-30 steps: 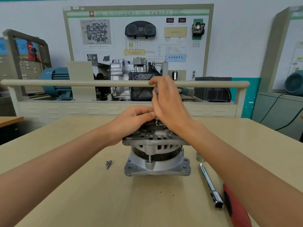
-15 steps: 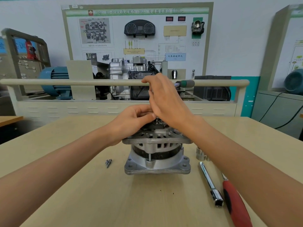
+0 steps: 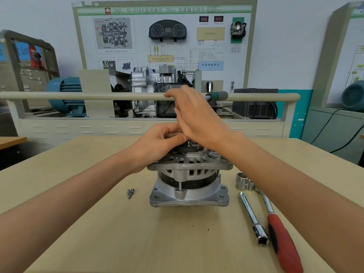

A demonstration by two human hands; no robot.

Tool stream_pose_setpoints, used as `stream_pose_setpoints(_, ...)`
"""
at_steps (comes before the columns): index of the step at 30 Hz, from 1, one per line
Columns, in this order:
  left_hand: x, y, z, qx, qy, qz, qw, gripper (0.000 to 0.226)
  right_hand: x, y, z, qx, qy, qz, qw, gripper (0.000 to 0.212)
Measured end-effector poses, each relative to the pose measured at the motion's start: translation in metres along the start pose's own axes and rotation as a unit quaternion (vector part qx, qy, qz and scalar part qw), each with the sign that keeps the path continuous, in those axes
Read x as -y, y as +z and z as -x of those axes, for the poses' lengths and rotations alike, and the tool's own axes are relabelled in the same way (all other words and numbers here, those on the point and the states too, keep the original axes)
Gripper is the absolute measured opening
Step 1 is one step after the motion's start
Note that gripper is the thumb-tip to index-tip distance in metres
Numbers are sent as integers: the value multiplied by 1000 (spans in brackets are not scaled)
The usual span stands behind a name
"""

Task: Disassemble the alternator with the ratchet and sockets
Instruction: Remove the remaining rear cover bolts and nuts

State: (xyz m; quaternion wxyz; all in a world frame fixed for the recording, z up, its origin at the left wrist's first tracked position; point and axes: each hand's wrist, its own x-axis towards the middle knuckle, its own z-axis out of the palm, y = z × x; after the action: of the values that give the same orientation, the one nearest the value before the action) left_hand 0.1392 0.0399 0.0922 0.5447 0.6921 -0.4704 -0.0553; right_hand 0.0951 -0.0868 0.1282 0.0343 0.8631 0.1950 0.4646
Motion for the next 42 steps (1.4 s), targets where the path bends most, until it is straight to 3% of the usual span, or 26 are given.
stream_pose_setpoints(7,-1,0,0,17,-2,-10,1000,19,6,2,4,12,48,155,987,46)
stream_pose_setpoints(10,-2,-3,1,31,-2,-11,999,20,8,-2,3,33,45,172,984,42)
stream_pose_setpoints(13,-2,-6,0,34,-3,-13,999,23,8,-9,0,38,50,121,991,39)
stream_pose_setpoints(16,-4,-6,1,37,-8,-7,999,21,10,-11,-3,7,107,-77,991,30)
stream_pose_setpoints(18,-4,-5,1,41,-12,3,999,20,12,-10,-4,-20,175,-232,957,22)
stream_pose_setpoints(21,-5,-3,-1,34,-22,4,999,22,11,-13,-7,-73,245,-437,862,25)
stream_pose_setpoints(24,-5,-1,-4,18,-36,19,999,23,8,-16,-10,-95,283,-582,756,36)
stream_pose_setpoints(25,-4,0,-5,10,-36,25,999,23,9,-17,-10,-101,292,-597,741,37)
stream_pose_setpoints(26,-4,0,-4,-1,-36,31,999,20,11,-16,-9,-106,288,-571,761,36)
stream_pose_setpoints(27,-4,1,-4,-14,-35,36,999,16,13,-15,-7,-108,269,-487,824,31)
stream_pose_setpoints(29,-4,2,-3,-58,-36,22,997,27,20,-6,-1,-53,196,-160,966,15)
stream_pose_setpoints(30,-4,3,-3,-87,-36,1,996,35,26,1,3,-25,183,42,982,19)
stream_pose_setpoints(31,-4,3,-4,-106,-31,-27,993,37,33,6,6,-15,193,195,961,27)
stream_pose_setpoints(32,-5,2,-4,-116,-22,-53,992,36,41,7,5,-23,213,256,943,32)
stream_pose_setpoints(34,-6,3,-5,-118,2,-83,990,30,49,8,0,-53,229,207,950,37)
stream_pose_setpoints(36,-5,4,-4,-110,14,-69,991,25,41,4,-8,-85,218,13,972,25)
stream_pose_setpoints(37,-6,5,-3,-96,9,-45,994,23,36,1,-11,-101,222,-123,962,16)
stream_pose_setpoints(38,-6,5,-1,-72,0,-18,997,22,29,-2,-12,-118,246,-264,925,15)
stream_pose_setpoints(40,-5,4,0,-17,-14,9,1000,18,19,-7,-16,-147,305,-489,804,31)
stream_pose_setpoints(42,-4,1,0,10,-18,23,1000,18,15,-10,-21,-148,342,-631,681,41)
